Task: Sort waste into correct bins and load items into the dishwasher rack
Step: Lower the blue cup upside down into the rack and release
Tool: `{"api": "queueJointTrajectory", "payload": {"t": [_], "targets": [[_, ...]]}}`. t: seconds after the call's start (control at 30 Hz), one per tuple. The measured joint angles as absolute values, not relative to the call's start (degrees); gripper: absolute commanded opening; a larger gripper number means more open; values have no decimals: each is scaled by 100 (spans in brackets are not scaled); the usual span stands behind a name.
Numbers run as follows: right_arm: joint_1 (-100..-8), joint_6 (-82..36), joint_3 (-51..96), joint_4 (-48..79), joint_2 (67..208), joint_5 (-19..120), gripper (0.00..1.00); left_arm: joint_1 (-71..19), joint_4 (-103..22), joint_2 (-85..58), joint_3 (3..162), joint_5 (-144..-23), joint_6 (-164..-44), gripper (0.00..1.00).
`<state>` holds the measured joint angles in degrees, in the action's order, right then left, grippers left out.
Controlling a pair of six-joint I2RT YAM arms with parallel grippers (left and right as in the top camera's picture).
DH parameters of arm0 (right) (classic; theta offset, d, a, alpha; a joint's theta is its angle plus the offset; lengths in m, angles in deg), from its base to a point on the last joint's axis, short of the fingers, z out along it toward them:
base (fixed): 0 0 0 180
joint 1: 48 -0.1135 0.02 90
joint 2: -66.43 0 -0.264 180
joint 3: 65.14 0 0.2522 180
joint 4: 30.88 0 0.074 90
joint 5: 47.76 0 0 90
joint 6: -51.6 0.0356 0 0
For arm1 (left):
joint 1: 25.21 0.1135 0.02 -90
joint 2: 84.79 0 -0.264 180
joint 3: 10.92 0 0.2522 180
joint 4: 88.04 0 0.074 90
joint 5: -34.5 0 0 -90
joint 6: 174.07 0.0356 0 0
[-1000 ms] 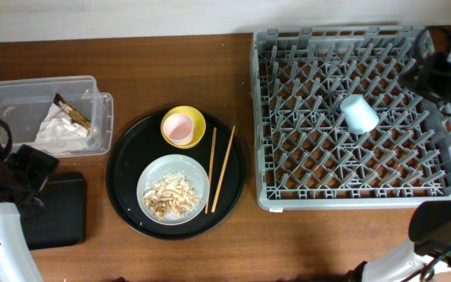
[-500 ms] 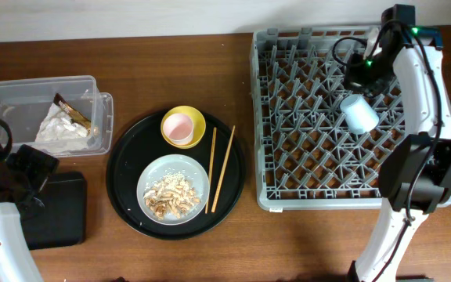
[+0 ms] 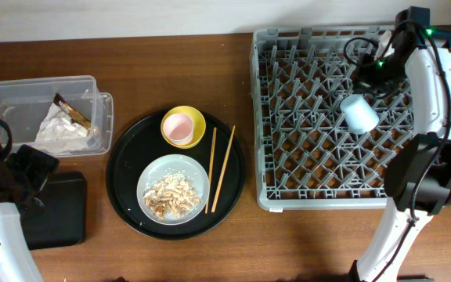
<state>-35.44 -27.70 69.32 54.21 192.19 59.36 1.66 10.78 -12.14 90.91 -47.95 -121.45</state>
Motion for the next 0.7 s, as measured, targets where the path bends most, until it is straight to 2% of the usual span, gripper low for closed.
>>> {"api": "queueJointTrajectory", "payload": {"t": [0.13, 0.4, 0.7], "targets": [[-3568, -2768, 6919, 5428, 19219, 6010, 4, 166, 1078, -1214, 9091, -4795, -12145, 99], [-3599, -2451, 6764, 5885, 19243, 4876, 4, 166, 1078, -1214, 9091, -4795, -12145, 99], [-3640, -2167, 7479, 7233, 19214, 3757, 4, 166, 1080, -1214, 9091, -4797, -12145, 99]]}}
